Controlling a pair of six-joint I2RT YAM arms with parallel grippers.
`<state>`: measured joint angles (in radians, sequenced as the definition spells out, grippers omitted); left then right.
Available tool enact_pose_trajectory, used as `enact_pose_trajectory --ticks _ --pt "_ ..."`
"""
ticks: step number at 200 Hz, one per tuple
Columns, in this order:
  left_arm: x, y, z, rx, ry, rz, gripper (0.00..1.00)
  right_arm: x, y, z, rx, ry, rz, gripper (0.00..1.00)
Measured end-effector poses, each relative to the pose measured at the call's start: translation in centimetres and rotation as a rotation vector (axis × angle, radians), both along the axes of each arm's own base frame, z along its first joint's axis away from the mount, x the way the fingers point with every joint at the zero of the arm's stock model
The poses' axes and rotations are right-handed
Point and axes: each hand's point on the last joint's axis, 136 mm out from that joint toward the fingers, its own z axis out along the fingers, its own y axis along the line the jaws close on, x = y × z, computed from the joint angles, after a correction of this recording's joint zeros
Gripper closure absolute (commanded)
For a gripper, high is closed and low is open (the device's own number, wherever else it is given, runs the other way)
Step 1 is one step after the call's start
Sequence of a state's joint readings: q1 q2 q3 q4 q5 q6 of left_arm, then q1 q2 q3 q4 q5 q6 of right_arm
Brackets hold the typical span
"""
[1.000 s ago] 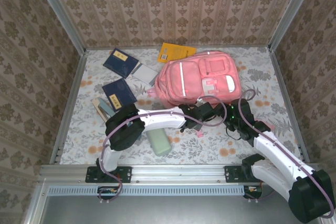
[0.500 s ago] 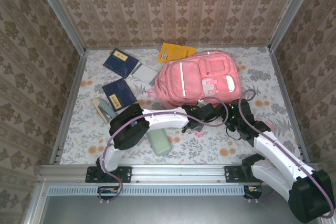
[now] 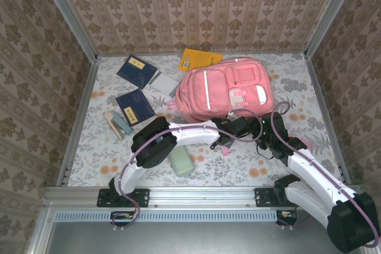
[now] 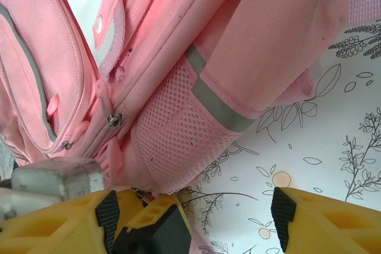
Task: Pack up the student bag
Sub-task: Unzip the student bag at the top-right of the table.
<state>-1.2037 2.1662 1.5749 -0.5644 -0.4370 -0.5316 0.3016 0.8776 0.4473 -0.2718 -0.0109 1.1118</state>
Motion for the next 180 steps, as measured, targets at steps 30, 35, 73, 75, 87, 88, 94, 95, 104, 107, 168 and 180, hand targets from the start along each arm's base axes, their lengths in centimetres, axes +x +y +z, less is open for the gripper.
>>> enact_pose_trajectory --ticks 30,35,73,75,87,88,94,95,104,107,168,180 --pt "0.1 0.3 0.0 0.015 -0.008 0.009 0.90 -0.1 0.0 -0.2 -0.001 0.006 0.000 0.28" --pt "0.1 0.3 0.0 0.014 -0.009 0.013 0.91 -0.1 -0.1 -0.2 -0.002 0.006 0.000 0.28" --pt "0.2 0.5 0.0 0.018 -0.011 0.018 1.00 -0.1 0.0 -0.2 -0.002 0.008 0.000 0.31" --pt "0.2 0.5 0.0 0.018 -0.011 0.018 1.00 -0.1 0.0 -0.2 -0.001 0.008 0.001 0.31" --pt "0.1 0.6 0.0 0.014 -0.011 0.018 1.00 -0.1 0.2 -0.2 0.007 0.008 0.010 0.31" --pt "0.1 0.6 0.0 0.015 -0.010 0.018 1.00 -0.1 0.2 -0.2 0.009 0.008 0.011 0.31" --pt "0.0 0.7 0.1 0.008 -0.009 0.017 1.00 0.0 0.5 -0.2 0.017 0.010 0.019 0.31" --pt "0.0 0.7 0.2 0.006 -0.009 0.016 1.00 0.0 0.5 -0.2 0.018 0.010 0.020 0.31" --pt "-0.2 0.9 0.4 -0.006 -0.004 0.013 1.00 0.1 0.9 -0.5 0.030 0.019 0.033 0.31" --pt "-0.3 0.9 0.5 -0.011 -0.004 0.013 1.00 0.1 1.0 -0.6 0.032 0.021 0.036 0.31" --pt "-0.9 0.6 4.6 -0.157 0.002 -0.026 1.00 1.8 3.5 -3.4 0.142 0.100 0.068 0.32" --pt "-1.1 0.5 4.7 -0.163 0.010 -0.032 1.00 2.3 3.9 -3.8 0.159 0.102 0.069 0.40"
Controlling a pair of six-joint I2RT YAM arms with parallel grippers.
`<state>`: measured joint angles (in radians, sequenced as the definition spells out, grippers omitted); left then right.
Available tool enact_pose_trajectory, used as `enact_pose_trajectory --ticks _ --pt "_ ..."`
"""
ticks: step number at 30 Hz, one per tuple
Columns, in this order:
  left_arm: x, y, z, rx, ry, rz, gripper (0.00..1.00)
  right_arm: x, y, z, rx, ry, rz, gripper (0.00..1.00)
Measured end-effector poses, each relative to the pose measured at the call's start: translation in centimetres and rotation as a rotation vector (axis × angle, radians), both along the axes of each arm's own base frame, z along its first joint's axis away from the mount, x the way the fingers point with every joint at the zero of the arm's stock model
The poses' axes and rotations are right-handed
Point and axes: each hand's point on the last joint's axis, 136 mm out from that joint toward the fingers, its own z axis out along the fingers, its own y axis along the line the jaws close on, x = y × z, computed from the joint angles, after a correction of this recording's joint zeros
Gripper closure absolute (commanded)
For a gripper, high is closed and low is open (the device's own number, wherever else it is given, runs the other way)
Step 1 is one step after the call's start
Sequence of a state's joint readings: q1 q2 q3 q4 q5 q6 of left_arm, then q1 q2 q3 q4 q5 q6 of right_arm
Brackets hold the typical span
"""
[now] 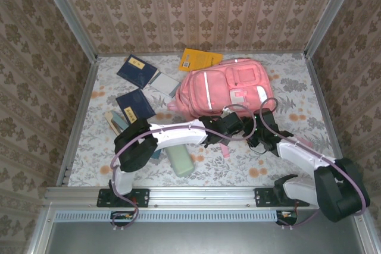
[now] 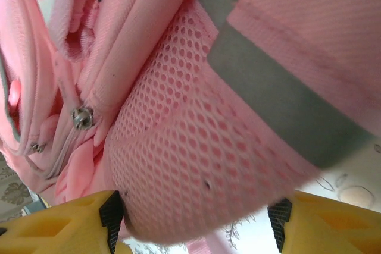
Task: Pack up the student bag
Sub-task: Unzip the student bag at the top-right of the table.
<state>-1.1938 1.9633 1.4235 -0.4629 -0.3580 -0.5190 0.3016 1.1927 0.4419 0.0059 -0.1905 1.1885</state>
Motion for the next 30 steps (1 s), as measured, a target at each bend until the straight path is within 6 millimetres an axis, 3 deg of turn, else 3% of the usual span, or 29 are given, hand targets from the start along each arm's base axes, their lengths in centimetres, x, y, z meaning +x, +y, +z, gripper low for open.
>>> enact_pose_trajectory --ticks 3,6,10,17,22,26,30 --pt "-0.2 0.1 -0.4 0.001 0.017 -0.005 1.00 0.5 0.3 -0.4 0.009 -0.001 -0.001 0.74" --pt "0.0 0.3 -0.6 0.000 0.027 -0.002 1.00 0.9 0.3 -0.1 0.013 -0.012 -0.005 1.00" --pt "0.9 1.1 -0.8 0.006 0.035 0.022 1.00 1.0 -0.4 0.9 0.002 -0.034 -0.013 1.00" --pt "4.0 3.6 -0.3 -0.010 0.053 0.082 1.00 0.9 -3.5 2.6 -0.017 -0.074 -0.063 1.00" --pt "5.9 4.2 0.5 -0.054 0.064 0.078 1.00 0.8 -5.8 3.3 -0.007 -0.090 -0.081 1.00" --pt "9.2 7.4 0.5 -0.023 0.052 0.142 1.00 0.1 -9.7 2.4 -0.039 -0.041 -0.162 1.00" --pt "11.6 9.5 1.1 -0.025 0.033 0.165 1.00 -0.2 -10.6 2.3 -0.030 -0.019 -0.155 1.00"
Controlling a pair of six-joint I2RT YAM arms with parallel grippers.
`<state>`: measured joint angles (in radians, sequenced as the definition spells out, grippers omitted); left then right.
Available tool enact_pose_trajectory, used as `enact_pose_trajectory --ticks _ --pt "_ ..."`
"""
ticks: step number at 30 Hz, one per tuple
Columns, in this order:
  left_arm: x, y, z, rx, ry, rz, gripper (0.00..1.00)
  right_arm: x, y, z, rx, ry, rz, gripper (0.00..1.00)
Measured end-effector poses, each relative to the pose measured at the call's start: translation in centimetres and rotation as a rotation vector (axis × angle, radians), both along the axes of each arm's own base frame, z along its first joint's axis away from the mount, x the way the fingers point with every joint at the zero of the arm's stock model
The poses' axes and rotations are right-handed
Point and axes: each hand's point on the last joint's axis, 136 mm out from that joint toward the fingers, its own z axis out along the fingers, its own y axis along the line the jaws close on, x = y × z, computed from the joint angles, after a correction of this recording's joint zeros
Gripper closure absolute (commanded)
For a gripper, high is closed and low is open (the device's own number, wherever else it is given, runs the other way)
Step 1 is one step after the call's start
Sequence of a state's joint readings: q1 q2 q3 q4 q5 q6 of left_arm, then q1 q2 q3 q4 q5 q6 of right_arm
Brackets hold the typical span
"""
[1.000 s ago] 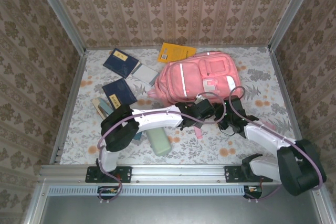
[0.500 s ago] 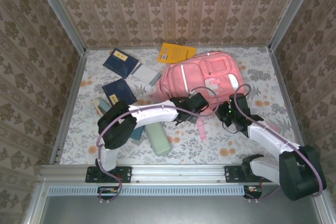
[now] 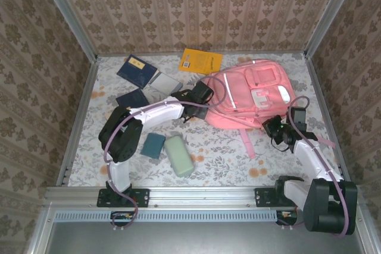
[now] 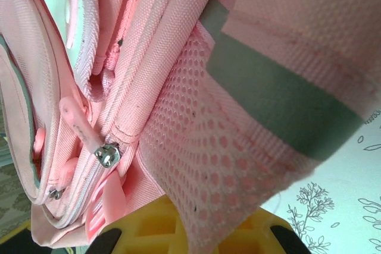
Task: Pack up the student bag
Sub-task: Unzip the student bag at the top-right of the table.
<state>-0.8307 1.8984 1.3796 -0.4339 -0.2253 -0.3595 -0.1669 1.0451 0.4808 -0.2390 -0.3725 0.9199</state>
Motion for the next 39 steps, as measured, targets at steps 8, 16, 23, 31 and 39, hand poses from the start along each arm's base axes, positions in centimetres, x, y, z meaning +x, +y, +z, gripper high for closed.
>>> enact_pose_trajectory --ticks 8,16,23,31,39 --pt "-1.3 0.7 0.8 -0.016 0.004 -0.090 1.00 0.9 -0.4 0.0 -0.025 0.029 0.050 0.96" --pt "-7.5 -1.8 1.6 -0.058 0.034 -0.256 1.00 5.3 -2.9 0.9 -0.124 0.066 0.068 0.45" --pt "-11.8 -5.9 1.6 -0.097 0.085 -0.360 1.00 4.9 -2.5 2.9 -0.185 0.037 0.069 0.43" --pt "-13.8 -10.7 1.2 -0.153 0.139 -0.435 1.00 -2.1 4.3 1.6 -0.125 0.068 0.172 0.40" --pt "-14.9 -11.9 1.5 -0.180 0.148 -0.465 1.00 -5.4 4.5 -0.5 -0.078 0.110 0.103 0.41"
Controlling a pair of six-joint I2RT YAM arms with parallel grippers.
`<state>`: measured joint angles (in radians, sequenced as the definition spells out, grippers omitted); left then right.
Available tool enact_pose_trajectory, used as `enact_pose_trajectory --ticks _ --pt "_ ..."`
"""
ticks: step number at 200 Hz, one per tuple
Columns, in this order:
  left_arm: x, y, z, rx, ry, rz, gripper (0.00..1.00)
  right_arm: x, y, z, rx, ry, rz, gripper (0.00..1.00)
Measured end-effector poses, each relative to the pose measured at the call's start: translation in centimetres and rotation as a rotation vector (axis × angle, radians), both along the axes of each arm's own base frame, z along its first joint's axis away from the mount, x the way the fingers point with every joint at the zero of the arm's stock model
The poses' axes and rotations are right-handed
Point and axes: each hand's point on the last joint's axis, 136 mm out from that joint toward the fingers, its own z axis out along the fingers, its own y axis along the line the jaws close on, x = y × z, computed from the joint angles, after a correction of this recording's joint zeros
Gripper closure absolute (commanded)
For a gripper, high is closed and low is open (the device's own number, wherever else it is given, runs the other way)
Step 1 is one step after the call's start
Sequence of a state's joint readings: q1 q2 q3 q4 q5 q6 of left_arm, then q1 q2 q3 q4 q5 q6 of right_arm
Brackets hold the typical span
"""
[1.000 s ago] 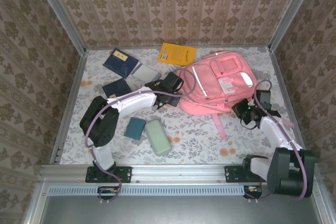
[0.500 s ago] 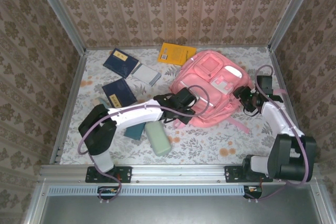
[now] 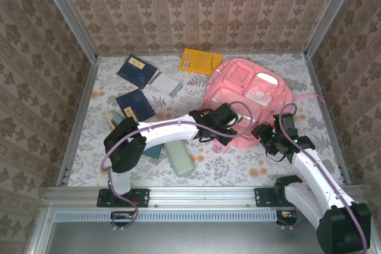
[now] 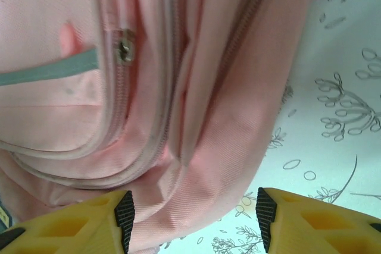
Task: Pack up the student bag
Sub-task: Unzip the student bag at the top-right of the table.
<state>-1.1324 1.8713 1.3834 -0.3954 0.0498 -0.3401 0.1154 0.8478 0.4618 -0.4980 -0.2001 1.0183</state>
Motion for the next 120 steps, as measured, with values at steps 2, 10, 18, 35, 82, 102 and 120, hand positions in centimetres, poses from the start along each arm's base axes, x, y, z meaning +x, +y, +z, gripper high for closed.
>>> enact_pose_trajectory --ticks 2,10,18,35,82,102,120 --pt "0.0 0.0 0.0 0.000 0.001 -0.001 1.00 -0.1 0.1 -0.2 0.009 0.001 -0.001 0.41" --pt "0.0 0.0 0.0 -0.001 0.002 -0.001 1.00 -0.3 0.7 -0.9 0.041 0.012 -0.004 0.41" --pt "-0.1 0.0 0.0 -0.001 0.003 -0.001 1.00 -0.5 1.3 -1.7 0.070 0.023 -0.003 0.39" --pt "-0.1 0.1 -0.1 0.006 0.007 0.004 1.00 -0.7 2.8 -2.6 0.128 0.037 -0.005 0.33" --pt "-0.5 0.3 -0.3 0.025 0.007 0.010 1.00 0.4 5.8 -1.7 0.230 -0.004 0.003 0.59" --pt "-0.6 0.4 -0.5 0.034 0.006 0.013 1.00 0.6 6.0 -1.8 0.235 -0.001 -0.008 0.99" --pt "-0.7 0.5 -0.6 0.047 0.007 0.013 1.00 0.4 5.4 -2.2 0.212 0.012 -0.026 1.00"
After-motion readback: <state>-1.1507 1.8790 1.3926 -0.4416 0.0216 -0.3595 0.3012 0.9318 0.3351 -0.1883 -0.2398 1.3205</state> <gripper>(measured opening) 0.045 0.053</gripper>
